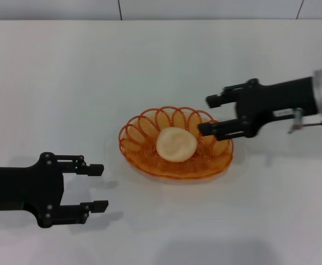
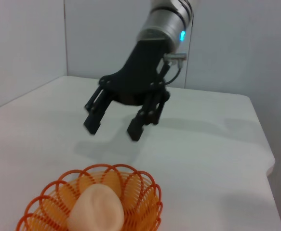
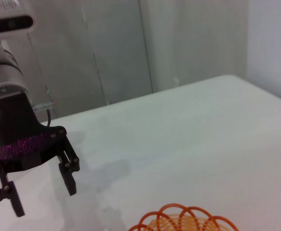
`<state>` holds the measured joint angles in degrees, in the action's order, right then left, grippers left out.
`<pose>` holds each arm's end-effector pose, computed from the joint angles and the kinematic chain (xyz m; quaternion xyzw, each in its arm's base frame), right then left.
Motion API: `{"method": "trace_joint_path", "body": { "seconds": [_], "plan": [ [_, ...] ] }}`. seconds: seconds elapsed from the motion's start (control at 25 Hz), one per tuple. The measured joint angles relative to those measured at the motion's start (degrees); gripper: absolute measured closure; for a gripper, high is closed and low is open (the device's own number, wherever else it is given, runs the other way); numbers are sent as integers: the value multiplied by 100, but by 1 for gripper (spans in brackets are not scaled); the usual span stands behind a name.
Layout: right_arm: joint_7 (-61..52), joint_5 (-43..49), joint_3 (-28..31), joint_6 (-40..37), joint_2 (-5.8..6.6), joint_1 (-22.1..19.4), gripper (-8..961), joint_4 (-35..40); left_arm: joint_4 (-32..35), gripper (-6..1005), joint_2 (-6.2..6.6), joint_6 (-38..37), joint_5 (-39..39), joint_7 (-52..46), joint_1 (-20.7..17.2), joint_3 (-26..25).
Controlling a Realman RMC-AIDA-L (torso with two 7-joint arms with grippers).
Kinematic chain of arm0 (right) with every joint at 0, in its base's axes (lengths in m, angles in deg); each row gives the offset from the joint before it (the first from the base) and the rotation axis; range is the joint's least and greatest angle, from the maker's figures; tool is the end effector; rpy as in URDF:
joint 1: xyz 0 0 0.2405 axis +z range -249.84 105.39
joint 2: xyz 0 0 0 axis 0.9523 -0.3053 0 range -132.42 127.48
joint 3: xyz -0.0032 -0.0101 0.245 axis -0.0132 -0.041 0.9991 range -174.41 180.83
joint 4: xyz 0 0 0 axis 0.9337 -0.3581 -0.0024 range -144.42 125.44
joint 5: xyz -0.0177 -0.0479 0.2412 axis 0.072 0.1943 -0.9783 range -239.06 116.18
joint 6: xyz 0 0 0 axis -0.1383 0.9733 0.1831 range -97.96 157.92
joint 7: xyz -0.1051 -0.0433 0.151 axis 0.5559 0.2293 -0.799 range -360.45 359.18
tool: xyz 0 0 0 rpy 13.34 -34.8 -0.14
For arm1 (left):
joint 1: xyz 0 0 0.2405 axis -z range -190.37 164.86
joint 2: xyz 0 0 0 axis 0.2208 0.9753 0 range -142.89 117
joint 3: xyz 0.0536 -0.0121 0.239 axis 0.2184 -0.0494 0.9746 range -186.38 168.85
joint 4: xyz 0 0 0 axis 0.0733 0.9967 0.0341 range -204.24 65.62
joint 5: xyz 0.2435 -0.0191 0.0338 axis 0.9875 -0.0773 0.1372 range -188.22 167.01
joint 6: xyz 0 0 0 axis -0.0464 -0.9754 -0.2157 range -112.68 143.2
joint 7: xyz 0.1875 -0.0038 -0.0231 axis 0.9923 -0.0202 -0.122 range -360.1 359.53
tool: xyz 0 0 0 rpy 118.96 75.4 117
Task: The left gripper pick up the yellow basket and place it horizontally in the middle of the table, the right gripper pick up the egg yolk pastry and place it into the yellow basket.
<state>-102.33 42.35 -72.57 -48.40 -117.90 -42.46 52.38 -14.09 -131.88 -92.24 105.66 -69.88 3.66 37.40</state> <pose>0.1514 0.3945 -0.0454 -0.9785 0.1269 0.1389 0.0851 -0.2789 0.2819 0.0027 -0.9765 -0.0816 -0.1912 0.0575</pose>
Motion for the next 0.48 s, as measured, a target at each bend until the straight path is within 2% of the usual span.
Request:
{"method": "trace_joint_path", "body": {
  "seconds": [0.2, 0.24, 0.28, 0.36, 0.48],
  "plan": [
    [1235, -421, 912, -587, 13, -297, 373, -718, -268, 367, 71, 1, -24, -28, 96, -60],
    [1521, -495, 1179, -750, 21, -339, 349, -963, -368, 367, 97, 2, -24, -31, 140, -75],
    [1699, -516, 1361, -876, 31, -354, 325, -1122, -581, 367, 176, -4, -22, -38, 238, -90],
    [2176, -510, 1869, -1183, 69, -387, 277, -1608, -673, 366, 218, -4, -23, -43, 276, -94],
    [2559, -463, 2107, -1370, 169, -483, 253, -1979, -840, 366, 282, 6, -33, -46, 344, -173]
  ]
}}
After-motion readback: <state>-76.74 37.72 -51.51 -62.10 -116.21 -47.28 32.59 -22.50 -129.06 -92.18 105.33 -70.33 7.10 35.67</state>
